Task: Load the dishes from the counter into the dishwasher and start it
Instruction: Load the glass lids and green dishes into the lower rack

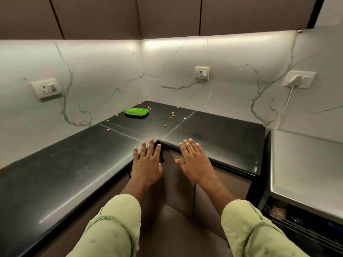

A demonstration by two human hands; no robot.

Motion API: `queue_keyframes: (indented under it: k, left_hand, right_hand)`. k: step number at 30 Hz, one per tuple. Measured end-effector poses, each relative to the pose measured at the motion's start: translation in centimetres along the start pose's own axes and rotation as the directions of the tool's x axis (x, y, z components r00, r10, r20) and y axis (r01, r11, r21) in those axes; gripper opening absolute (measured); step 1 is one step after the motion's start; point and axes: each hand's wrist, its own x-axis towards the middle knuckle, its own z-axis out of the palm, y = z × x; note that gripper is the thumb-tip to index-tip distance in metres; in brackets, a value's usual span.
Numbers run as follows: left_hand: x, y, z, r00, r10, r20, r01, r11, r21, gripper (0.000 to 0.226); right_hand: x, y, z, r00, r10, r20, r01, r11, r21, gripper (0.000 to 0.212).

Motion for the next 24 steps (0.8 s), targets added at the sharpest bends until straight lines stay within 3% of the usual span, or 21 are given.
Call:
queue_keyframes:
  k: [6, 24]
  left_hand:
    - [3.2, -6.3, 0.6, 1.000, 0.005, 0.008, -0.005, 1.000, 0.002, 0.074]
    - [15.5, -13.7, 5.3, 0.994, -0.079, 0.073, 0.078, 0.997, 0.020, 0.075]
  right_hand:
    - [4.9, -3.3, 1.1, 1.000, 0.027, 0.010, -0.027, 1.000, 0.004, 0.066]
    - [21.1, -3.6, 9.9, 0.998, -0.054, 0.021, 0.051, 0.994, 0.097, 0.066]
